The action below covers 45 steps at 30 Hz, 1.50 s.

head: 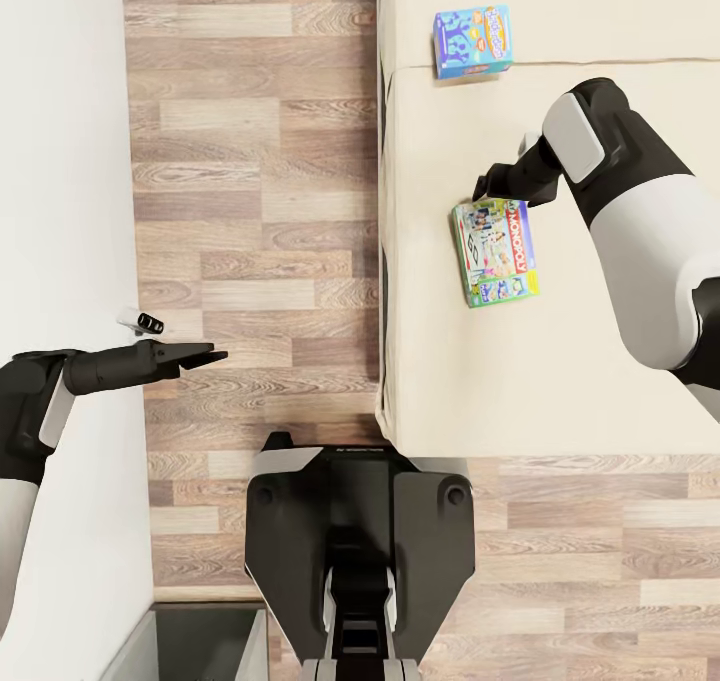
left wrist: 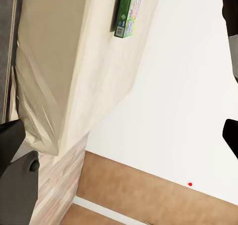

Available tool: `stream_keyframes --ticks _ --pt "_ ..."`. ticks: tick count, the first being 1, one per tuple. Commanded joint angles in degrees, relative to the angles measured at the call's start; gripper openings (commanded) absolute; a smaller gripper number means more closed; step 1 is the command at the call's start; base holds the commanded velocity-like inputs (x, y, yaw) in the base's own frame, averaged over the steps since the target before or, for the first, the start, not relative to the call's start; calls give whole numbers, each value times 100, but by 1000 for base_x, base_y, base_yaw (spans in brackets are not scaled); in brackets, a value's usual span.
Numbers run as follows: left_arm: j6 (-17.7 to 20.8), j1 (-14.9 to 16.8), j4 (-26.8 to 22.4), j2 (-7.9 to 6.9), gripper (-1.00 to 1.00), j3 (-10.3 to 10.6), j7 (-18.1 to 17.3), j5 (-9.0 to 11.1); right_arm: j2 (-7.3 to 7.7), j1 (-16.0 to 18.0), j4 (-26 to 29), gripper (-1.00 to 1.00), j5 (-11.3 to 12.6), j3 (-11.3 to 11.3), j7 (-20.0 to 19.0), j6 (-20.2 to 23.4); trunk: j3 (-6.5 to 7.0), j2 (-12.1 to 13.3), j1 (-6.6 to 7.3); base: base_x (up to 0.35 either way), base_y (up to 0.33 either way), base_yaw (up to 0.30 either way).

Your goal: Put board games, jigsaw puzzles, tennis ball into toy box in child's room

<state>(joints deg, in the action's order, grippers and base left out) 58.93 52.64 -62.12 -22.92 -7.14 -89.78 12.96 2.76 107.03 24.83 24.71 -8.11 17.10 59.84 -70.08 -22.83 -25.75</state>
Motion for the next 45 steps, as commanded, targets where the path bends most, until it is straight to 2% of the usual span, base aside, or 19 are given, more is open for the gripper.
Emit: stream_keyframes --ticks 1,24,45 --pt "60 1 -1 -2 100 2 -22 -1 6 2 4 100 61 -43 39 16 -6 -9 -4 0 0 0" --pt "64 -2 -2 1 100 11 -22 -4 4 2 4 100 61 -49 39 16 -6 -9 -4 -55 0 0" --pt "65 1 -4 7 100 7 -22 -20 14 2 4 100 61 -50 39 16 -6 -9 -4 -136 -17 0"
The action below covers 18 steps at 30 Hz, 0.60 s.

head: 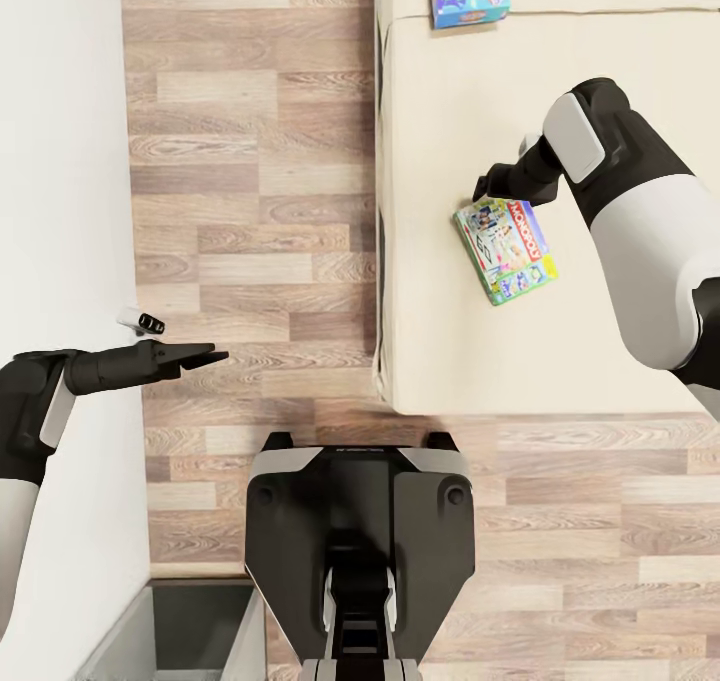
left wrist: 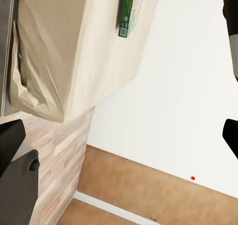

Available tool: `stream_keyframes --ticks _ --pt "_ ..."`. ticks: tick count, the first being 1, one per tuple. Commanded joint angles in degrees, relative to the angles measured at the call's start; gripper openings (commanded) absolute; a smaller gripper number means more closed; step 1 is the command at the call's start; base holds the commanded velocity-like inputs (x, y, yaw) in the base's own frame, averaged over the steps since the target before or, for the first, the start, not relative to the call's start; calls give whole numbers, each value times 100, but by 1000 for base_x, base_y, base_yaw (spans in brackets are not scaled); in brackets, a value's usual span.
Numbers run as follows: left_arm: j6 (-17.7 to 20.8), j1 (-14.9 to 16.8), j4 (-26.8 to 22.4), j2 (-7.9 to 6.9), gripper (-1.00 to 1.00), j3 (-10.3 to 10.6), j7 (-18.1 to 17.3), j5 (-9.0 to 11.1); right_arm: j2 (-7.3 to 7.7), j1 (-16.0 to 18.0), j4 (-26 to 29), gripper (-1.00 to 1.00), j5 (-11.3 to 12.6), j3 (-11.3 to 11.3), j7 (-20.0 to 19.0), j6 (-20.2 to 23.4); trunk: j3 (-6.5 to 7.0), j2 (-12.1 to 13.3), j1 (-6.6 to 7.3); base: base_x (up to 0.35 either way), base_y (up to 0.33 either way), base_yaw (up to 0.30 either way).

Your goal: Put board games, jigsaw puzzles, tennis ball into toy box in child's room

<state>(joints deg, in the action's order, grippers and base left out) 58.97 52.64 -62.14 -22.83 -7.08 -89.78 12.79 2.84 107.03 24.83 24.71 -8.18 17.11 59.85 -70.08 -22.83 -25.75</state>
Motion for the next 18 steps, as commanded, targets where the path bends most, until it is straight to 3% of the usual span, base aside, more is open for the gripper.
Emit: stream_keyframes --ticks 1,18 --pt "61 1 -3 -2 100 1 -22 -3 6 2 4 100 61 -43 39 15 -6 -9 -3 -72 -21 0" --pt "63 -1 -1 -2 100 -1 -22 -11 7 2 4 100 61 -43 39 15 -6 -9 -3 -90 -4 0"
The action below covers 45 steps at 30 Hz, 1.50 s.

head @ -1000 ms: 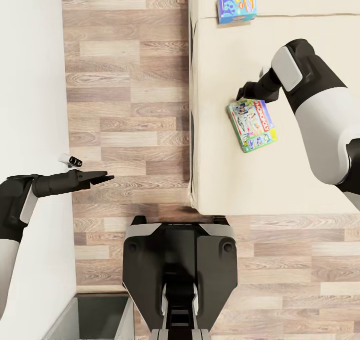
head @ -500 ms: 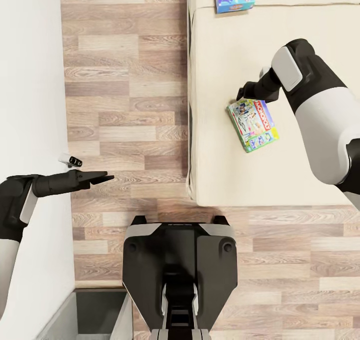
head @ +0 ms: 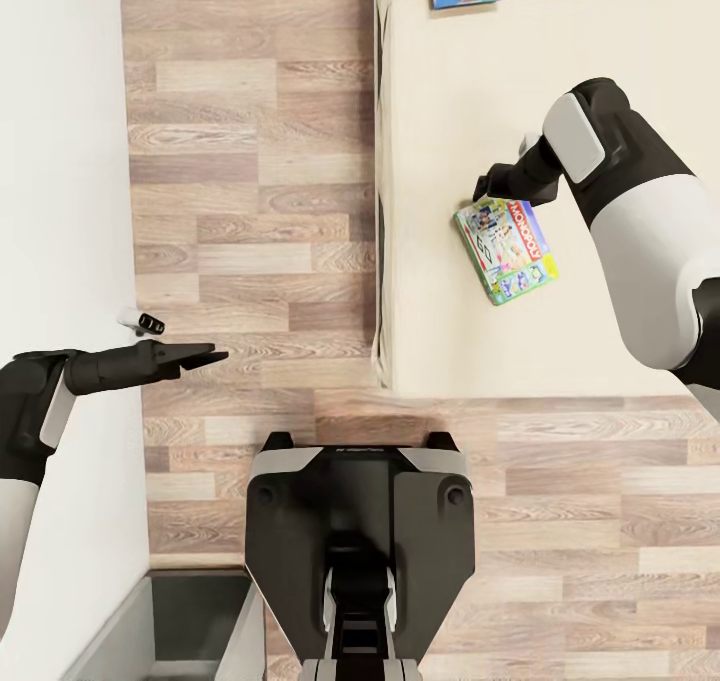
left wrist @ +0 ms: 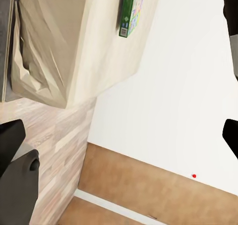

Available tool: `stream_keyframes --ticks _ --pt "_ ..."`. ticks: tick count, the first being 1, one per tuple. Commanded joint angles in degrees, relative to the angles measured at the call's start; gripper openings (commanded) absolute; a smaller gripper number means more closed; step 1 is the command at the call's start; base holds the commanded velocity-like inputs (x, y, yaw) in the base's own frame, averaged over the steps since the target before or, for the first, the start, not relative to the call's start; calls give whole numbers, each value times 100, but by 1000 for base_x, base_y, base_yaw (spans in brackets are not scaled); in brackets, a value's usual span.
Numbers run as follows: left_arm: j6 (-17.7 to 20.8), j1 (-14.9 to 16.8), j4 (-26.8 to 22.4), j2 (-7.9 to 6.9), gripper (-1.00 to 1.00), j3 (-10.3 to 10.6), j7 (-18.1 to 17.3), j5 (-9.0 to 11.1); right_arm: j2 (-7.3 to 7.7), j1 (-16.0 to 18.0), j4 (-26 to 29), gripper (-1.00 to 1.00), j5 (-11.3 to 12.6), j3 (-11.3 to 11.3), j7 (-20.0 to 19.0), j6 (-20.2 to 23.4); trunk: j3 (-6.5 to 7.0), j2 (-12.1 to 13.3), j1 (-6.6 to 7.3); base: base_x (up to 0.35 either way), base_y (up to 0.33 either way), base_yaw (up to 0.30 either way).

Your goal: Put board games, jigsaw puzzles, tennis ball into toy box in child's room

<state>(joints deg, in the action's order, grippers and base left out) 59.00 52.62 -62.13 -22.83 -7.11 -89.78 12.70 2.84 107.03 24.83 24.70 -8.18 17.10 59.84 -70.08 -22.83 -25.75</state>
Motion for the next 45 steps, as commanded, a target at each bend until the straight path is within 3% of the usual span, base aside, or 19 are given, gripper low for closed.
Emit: stream_keyframes --ticks 1,26,45 --pt "62 1 -1 -2 100 0 -22 0 6 2 4 100 61 -43 39 16 -6 -9 -3 -49 0 0" --pt "68 0 -4 -2 100 -2 -22 -1 4 2 4 100 61 -43 39 16 -6 -9 -3 -116 0 0" --pt "68 2 -1 -2 100 -7 -22 -9 15 2 4 100 61 -52 39 16 -6 -9 -3 -9 -108 0"
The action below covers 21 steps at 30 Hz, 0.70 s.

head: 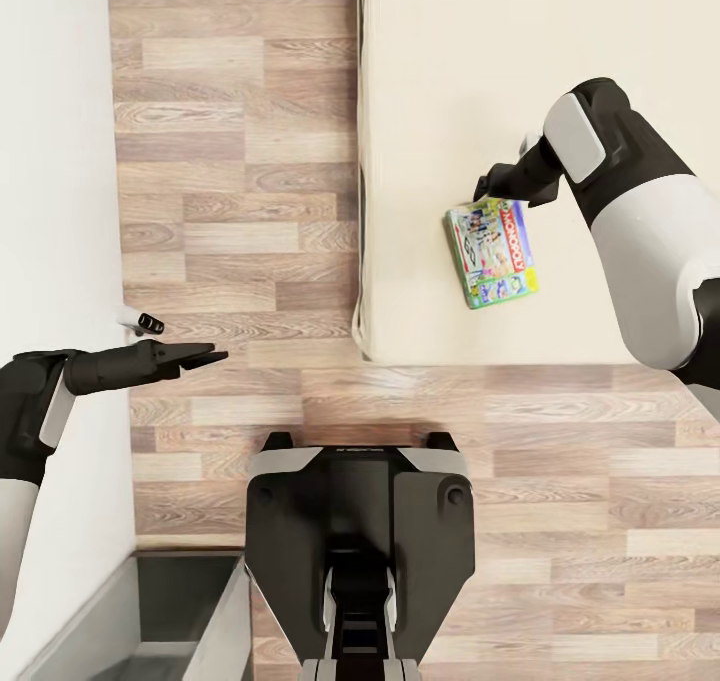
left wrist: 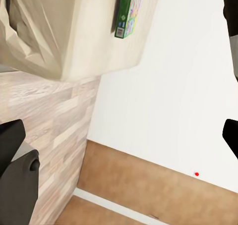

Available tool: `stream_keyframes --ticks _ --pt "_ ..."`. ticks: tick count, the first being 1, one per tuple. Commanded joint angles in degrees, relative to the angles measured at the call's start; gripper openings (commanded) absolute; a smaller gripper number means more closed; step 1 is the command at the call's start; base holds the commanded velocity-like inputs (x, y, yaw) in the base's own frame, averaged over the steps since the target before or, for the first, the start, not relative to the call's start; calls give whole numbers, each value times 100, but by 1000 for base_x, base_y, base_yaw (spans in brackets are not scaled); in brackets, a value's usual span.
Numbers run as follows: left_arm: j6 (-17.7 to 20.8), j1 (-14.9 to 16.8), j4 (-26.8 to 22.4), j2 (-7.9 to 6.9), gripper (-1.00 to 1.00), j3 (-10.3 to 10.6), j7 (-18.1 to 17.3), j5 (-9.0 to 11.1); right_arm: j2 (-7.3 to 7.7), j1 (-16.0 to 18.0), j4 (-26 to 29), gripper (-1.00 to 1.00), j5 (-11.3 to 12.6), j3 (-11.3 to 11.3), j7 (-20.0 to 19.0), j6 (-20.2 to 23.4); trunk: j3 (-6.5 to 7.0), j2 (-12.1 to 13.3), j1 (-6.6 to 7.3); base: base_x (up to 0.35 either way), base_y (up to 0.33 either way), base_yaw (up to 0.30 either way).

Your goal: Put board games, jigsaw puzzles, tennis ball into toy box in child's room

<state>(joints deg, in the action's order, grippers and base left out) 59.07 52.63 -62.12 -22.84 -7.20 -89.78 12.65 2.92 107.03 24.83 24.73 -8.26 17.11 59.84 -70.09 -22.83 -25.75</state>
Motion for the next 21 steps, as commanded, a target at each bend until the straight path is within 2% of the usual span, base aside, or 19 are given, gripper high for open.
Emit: stream_keyframes --ticks 1,9,21 --pt "61 1 -4 -1 100 1 -22 -4 7 2 5 100 58 -44 38 16 -5 -9 -4 0 -169 0" --pt "61 1 -3 -1 100 0 -22 -1 7 2 5 100 58 -44 38 16 -5 -9 -4 0 -182 0" --pt "61 1 -2 -1 100 2 -22 6 7 2 5 100 58 -44 38 16 -5 -9 -4 -104 -13 0"
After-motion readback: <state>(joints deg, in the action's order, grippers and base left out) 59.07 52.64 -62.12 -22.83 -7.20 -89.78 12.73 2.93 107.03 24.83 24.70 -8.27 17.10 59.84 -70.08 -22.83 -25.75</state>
